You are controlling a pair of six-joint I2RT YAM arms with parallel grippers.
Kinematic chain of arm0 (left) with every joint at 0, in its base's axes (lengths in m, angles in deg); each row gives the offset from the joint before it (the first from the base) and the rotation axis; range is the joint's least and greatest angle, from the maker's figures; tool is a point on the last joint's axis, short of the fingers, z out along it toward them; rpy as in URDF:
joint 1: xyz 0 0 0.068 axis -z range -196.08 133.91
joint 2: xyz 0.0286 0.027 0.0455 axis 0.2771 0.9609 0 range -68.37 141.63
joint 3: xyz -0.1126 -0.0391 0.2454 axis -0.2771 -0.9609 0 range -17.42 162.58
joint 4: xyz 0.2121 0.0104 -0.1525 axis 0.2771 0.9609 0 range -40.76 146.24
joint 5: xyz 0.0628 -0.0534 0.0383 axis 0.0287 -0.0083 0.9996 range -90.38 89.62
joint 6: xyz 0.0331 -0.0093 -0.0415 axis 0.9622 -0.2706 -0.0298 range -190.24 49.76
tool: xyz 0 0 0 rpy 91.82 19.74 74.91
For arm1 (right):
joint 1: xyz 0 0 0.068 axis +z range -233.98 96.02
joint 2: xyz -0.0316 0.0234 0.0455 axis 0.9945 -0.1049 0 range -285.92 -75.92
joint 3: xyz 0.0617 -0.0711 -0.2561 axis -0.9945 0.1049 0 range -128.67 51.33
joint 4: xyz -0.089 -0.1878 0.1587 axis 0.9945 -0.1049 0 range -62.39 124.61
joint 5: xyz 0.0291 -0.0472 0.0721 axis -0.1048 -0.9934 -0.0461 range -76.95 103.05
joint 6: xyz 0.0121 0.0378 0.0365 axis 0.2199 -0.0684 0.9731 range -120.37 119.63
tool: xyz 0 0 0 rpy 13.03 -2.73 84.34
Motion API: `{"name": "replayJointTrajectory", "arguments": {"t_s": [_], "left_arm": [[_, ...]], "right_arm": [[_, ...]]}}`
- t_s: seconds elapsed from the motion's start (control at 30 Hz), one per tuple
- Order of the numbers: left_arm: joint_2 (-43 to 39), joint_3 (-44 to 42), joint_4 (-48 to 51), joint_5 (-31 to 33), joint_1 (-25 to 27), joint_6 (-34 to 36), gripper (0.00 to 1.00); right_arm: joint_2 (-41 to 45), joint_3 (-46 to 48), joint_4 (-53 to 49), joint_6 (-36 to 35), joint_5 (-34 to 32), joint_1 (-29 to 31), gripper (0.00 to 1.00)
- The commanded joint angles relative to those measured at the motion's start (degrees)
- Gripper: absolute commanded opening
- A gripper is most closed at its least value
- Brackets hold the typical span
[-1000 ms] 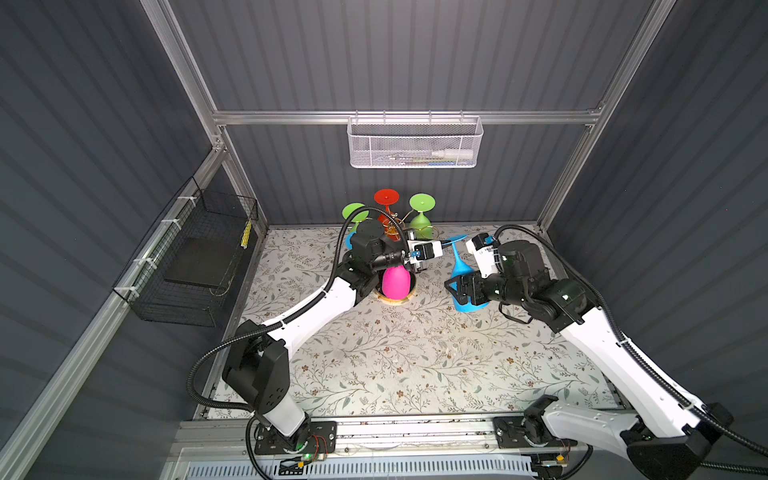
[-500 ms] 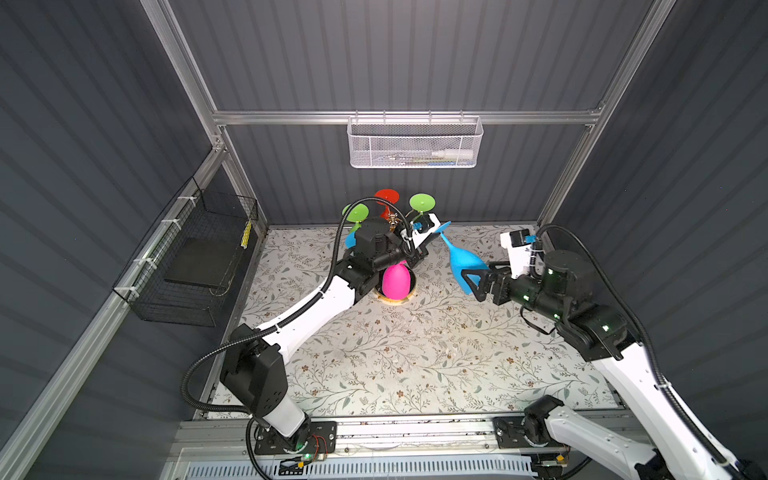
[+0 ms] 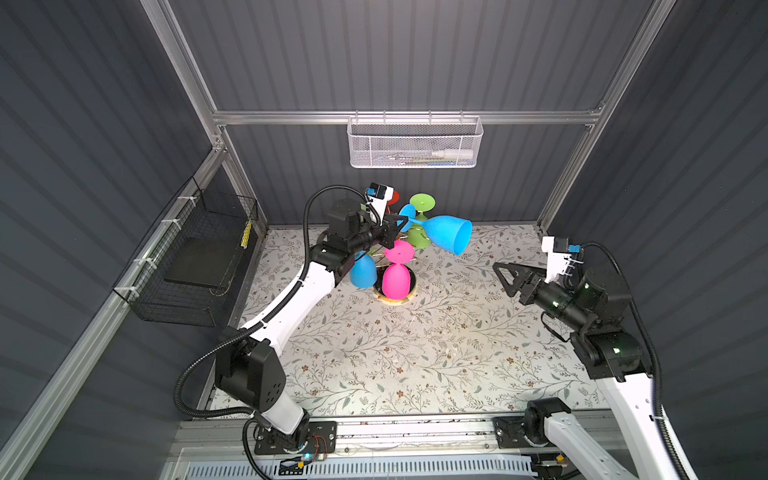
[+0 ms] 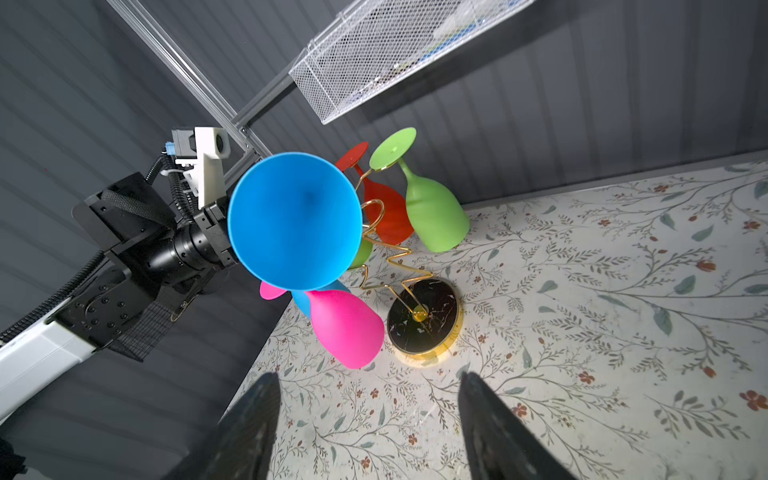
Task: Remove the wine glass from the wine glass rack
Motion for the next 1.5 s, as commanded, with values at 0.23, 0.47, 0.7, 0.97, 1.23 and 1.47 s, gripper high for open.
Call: {"name": "replayJointTrajectory", "arguments": {"t_s": [0.23, 0.47, 0.7, 0.97, 1.23, 1.47], "left_arm": [[-2.1, -0.6, -0.5, -3.9, 0.4, -2.7, 0.00], [-2.6, -0.6, -0.5, -4.4, 0.4, -2.3, 0.00], [-3.1, -0.6, 0.0, -4.3, 0.3, -1.6, 0.00], [-3.5, -0.8, -0.3, -4.5, 0.4, -1.5, 0.00], [-3.7, -0.9, -0.3, -4.2, 0.4, -1.0, 0.00], [-4.3, -1.3, -0.4, -3.0, 0.4, 0.3, 0.00]], "right_arm": [[-4.4, -2.5, 6.9, 4.4, 5.3, 0.8, 0.64], [-8.4, -4.4, 9.9, 4.7, 4.1, 3.8, 0.60], [-12.7, -7.3, 10.6, 3.3, 0.8, 7.9, 0.56], [-16.4, -9.3, 11.4, 2.8, -1.1, 9.7, 0.43], [-18.9, -11.2, 11.9, 2.3, -0.7, 11.3, 0.26], [-19.9, -12.2, 11.9, 3.0, -0.5, 12.1, 0.13]]}}
